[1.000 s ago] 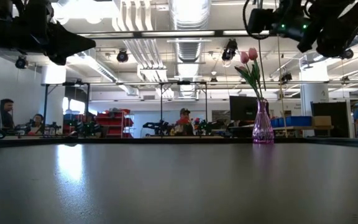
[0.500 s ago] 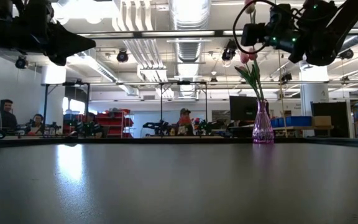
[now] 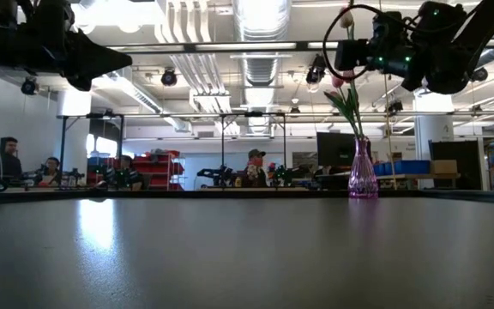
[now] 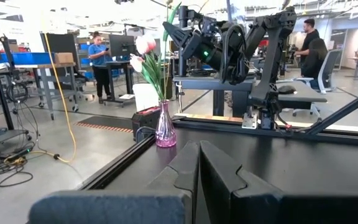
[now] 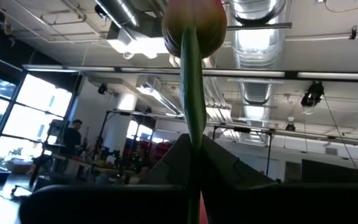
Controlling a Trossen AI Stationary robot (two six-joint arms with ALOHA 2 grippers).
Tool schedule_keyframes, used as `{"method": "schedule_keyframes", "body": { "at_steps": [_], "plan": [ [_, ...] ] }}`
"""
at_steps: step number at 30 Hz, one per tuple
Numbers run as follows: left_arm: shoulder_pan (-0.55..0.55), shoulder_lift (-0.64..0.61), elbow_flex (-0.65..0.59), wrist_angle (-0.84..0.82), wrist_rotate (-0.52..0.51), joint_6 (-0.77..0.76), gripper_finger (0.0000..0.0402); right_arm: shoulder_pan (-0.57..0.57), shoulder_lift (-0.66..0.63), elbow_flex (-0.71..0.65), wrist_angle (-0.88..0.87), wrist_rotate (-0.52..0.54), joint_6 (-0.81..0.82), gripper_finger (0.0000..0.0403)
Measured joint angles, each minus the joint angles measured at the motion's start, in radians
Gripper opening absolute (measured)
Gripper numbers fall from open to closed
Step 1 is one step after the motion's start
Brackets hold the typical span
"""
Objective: Sort flowers into vase by color
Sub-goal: Put the pink flower into the violet vase
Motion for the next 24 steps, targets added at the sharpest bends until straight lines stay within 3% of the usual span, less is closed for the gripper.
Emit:
{"method": "schedule_keyframes", "body": {
  "at_steps": [24],
  "plan": [
    [0.000, 0.000, 0.000, 0.039, 0.043, -0.005, 0.0000, 0.000, -0.001, -0.122, -0.123, 0.138, -0.030, 0.0018]
  ]
}}
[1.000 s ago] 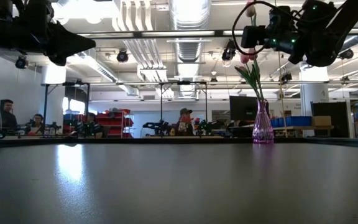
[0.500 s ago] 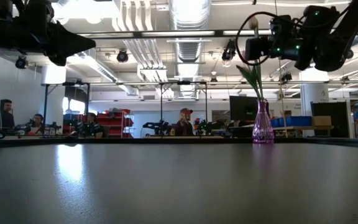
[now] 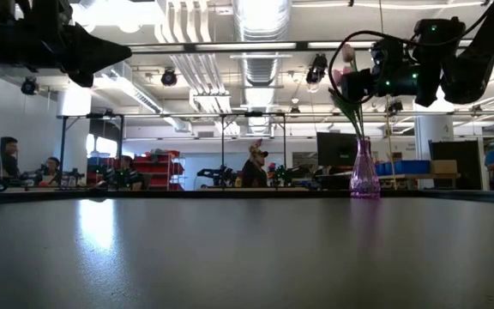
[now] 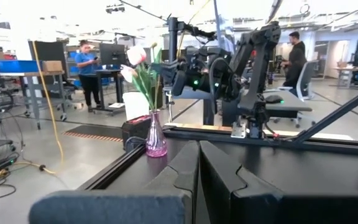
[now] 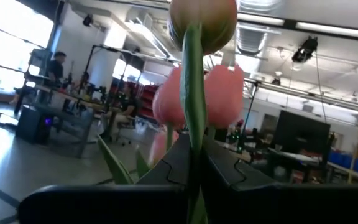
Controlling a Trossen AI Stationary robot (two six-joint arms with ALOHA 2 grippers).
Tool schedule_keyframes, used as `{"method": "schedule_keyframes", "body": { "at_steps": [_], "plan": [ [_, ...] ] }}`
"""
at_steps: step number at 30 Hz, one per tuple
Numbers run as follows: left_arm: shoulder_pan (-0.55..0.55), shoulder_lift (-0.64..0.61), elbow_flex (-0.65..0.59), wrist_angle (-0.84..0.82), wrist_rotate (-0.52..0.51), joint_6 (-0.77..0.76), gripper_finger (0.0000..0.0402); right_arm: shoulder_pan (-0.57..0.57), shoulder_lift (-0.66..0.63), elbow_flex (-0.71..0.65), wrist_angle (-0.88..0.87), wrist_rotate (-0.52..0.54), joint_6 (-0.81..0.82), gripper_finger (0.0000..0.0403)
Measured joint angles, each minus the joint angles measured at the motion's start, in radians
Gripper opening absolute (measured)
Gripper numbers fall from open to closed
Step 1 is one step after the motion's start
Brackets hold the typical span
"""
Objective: Sort flowers into vase by color
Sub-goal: Put the pink flower into the violet vase
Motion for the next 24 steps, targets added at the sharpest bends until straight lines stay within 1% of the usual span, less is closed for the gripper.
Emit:
{"method": "schedule_keyframes", "body": {
  "at_steps": [6, 9, 11, 14, 20, 24],
  "plan": [
    [0.000, 0.000, 0.000, 0.005, 0.003, 0.000, 0.0000, 0.000, 0.000, -0.021, -0.002, 0.069, -0.025, 0.0018],
    [0.000, 0.000, 0.000, 0.006, 0.003, 0.000, 0.0000, 0.000, 0.000, -0.020, -0.004, 0.072, -0.038, 0.0022],
    [0.000, 0.000, 0.000, 0.006, 0.003, 0.000, 0.0000, 0.000, 0.000, -0.012, -0.017, 0.072, -0.037, 0.0034],
    [0.000, 0.000, 0.000, 0.006, 0.002, 0.000, 0.0000, 0.000, 0.000, 0.000, -0.049, 0.072, -0.030, 0.0064],
    [0.000, 0.000, 0.000, 0.006, 0.002, 0.000, 0.0000, 0.003, 0.000, 0.029, -0.134, 0.073, -0.025, 0.0146],
    [0.000, 0.000, 0.000, 0.006, 0.001, 0.001, 0.0000, 0.003, 0.000, 0.041, -0.176, 0.073, 0.005, 0.0185]
  ]
}}
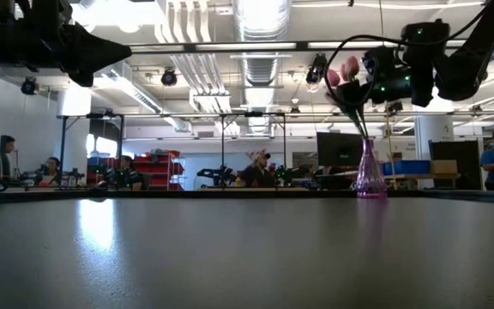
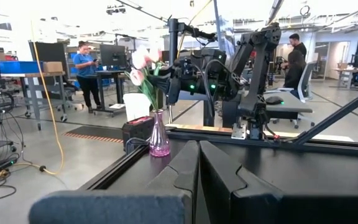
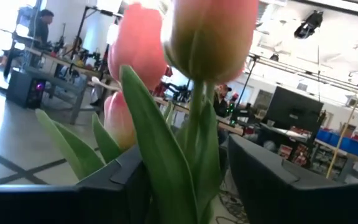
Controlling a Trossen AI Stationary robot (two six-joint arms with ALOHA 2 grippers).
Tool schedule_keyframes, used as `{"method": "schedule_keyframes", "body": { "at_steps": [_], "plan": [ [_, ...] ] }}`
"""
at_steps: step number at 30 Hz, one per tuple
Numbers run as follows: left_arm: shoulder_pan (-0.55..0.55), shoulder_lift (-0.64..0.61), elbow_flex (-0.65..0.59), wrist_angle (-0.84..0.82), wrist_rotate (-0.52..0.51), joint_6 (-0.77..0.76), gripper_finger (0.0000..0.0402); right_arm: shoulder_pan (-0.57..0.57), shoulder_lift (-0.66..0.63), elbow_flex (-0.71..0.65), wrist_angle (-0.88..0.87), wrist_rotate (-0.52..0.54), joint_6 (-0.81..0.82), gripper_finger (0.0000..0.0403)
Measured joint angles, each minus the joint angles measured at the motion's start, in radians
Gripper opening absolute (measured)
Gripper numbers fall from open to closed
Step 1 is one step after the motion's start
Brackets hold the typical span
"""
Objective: Sort flowers into vase by color
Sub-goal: Put the pink flower into the violet vase
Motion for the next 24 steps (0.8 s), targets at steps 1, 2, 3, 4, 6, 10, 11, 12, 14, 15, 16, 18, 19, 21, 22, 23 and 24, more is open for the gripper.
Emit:
{"method": "schedule_keyframes", "body": {
  "at_steps": [1, 2, 3, 4, 6, 10, 11, 12, 14, 15, 16, 18, 19, 21, 22, 23, 24],
  "plan": [
    [0.000, 0.000, 0.000, 0.000, 0.000, 0.000, 0.0000, 0.000, 0.000, 0.000, -0.006, 0.000, 0.000, 0.0192],
    [0.000, 0.000, 0.000, 0.000, 0.000, 0.000, 0.0000, 0.003, 0.000, 0.000, -0.010, 0.002, -0.001, 0.0197],
    [0.000, 0.000, 0.000, 0.000, 0.000, 0.000, 0.0000, 0.007, 0.000, 0.000, -0.013, 0.002, -0.002, 0.0200],
    [0.000, 0.000, 0.000, 0.000, 0.000, 0.001, 0.0000, 0.011, -0.002, 0.000, -0.017, 0.009, -0.006, 0.0203],
    [0.000, 0.000, 0.000, 0.000, 0.000, 0.001, 0.0000, 0.023, -0.007, 0.000, -0.027, 0.028, -0.026, 0.0207],
    [0.000, 0.000, 0.000, 0.000, 0.000, 0.001, 0.0000, 0.053, -0.041, 0.000, -0.081, 0.062, -0.080, 0.0208],
    [0.000, 0.000, 0.000, 0.000, 0.000, 0.001, 0.0000, 0.061, -0.054, 0.000, -0.100, 0.073, -0.089, 0.0208],
    [0.000, 0.000, 0.000, 0.000, 0.000, 0.001, 0.0000, 0.066, -0.070, 0.000, -0.123, 0.079, -0.096, 0.0208],
    [0.000, 0.000, 0.000, 0.000, 0.000, 0.001, 0.0000, 0.072, -0.103, -0.001, -0.176, 0.079, -0.098, 0.0208],
    [0.000, 0.000, 0.000, 0.000, 0.000, 0.001, 0.0000, 0.074, -0.120, -0.001, -0.198, 0.080, -0.097, 0.0208],
    [0.000, 0.000, 0.000, 0.000, 0.000, 0.001, 0.0000, 0.077, -0.136, -0.001, -0.220, 0.081, -0.095, 0.0208],
    [0.000, 0.000, 0.000, 0.000, 0.000, 0.001, 0.0000, 0.077, -0.172, -0.001, -0.272, 0.084, -0.082, 0.0208],
    [0.000, 0.000, 0.000, 0.000, 0.000, 0.001, 0.0000, 0.077, -0.191, -0.001, -0.296, 0.087, -0.079, 0.0208],
    [0.000, 0.000, 0.000, 0.000, 0.000, 0.001, 0.0000, 0.077, -0.230, -0.001, -0.355, 0.096, -0.069, 0.0208],
    [0.000, 0.000, 0.000, 0.000, 0.000, 0.001, 0.0000, 0.077, -0.250, 0.002, -0.393, 0.104, -0.065, 0.0208],
    [0.000, 0.000, 0.000, 0.000, 0.000, 0.001, 0.0000, 0.076, -0.268, 0.007, -0.433, 0.105, -0.061, 0.0208],
    [0.000, 0.000, 0.000, 0.000, 0.000, 0.001, 0.0000, 0.077, -0.287, 0.012, -0.474, 0.106, -0.056, 0.0208]
  ]
}}
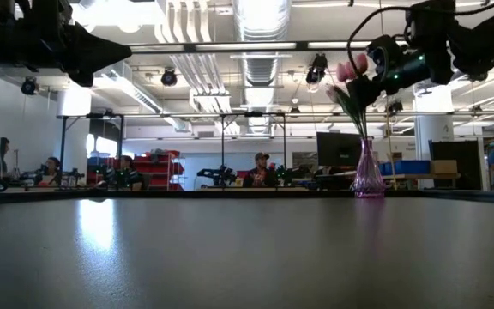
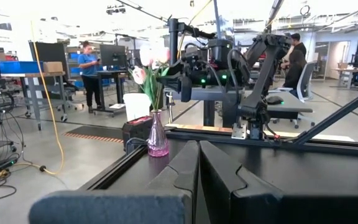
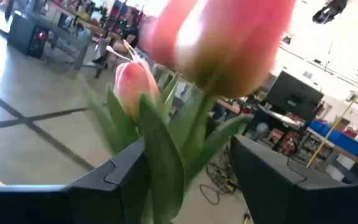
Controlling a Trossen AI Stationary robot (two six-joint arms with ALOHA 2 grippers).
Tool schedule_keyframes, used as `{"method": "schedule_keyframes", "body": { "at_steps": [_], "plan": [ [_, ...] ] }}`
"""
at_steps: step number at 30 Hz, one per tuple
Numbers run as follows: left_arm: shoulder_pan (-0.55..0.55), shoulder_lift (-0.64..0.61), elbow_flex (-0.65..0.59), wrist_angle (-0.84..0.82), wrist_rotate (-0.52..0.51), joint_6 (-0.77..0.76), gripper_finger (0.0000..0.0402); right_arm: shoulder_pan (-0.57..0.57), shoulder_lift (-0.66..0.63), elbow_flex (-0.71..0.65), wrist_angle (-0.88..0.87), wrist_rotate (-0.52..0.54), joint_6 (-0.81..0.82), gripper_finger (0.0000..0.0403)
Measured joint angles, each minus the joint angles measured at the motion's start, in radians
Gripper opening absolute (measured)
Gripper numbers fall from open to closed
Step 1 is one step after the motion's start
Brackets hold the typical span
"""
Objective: Sort flowers into vase by color
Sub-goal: Put the pink flower into the violet vase, then return to Home Position
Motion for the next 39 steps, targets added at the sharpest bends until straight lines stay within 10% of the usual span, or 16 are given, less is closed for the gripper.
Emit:
{"method": "schedule_keyframes", "body": {
  "at_steps": [39],
  "plan": [
    [0.000, 0.000, 0.000, 0.000, 0.000, 0.004, 0.0000, 0.011, -0.119, 0.659, -1.305, -0.013, 0.436, 0.0208]
  ]
}}
